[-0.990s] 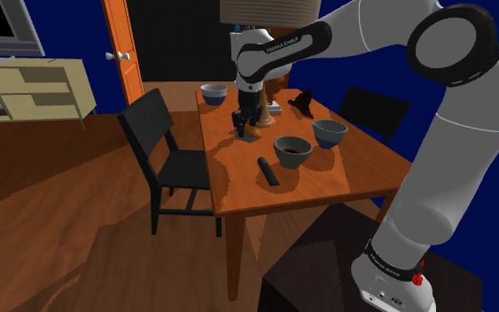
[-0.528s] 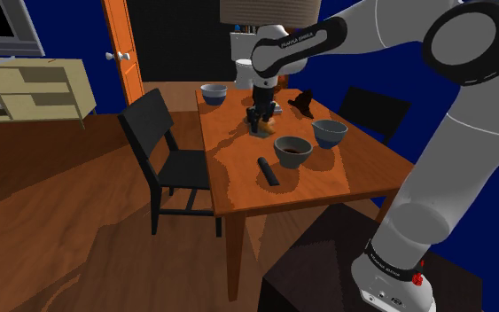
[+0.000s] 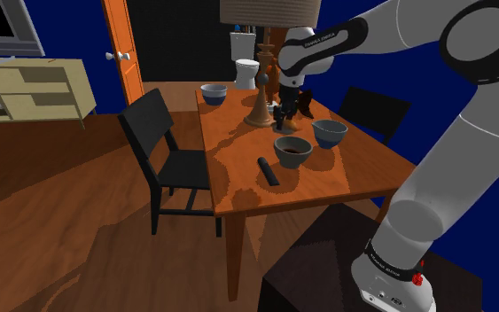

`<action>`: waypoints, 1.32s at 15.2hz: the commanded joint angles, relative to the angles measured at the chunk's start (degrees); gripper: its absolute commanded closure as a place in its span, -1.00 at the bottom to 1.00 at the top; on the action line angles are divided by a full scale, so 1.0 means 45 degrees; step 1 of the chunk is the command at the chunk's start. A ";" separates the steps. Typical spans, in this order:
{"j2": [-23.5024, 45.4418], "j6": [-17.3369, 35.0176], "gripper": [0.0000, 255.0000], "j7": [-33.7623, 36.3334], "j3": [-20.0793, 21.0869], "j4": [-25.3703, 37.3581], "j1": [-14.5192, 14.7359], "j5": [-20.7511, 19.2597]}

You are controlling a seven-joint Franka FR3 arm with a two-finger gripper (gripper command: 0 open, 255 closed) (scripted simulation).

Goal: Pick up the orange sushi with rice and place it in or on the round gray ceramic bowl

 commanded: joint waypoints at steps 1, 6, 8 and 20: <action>-0.0296 -0.0045 1.00 -0.0563 -0.0322 -0.0246 -0.0268 -0.0095; -0.0345 0.0457 1.00 -0.1360 -0.0807 -0.0797 -0.0634 -0.0184; -0.0231 0.0803 1.00 -0.1384 -0.0822 -0.1030 -0.0634 -0.0161; 0.0392 0.2296 1.00 -0.1518 -0.0881 -0.1916 -0.0632 -0.0013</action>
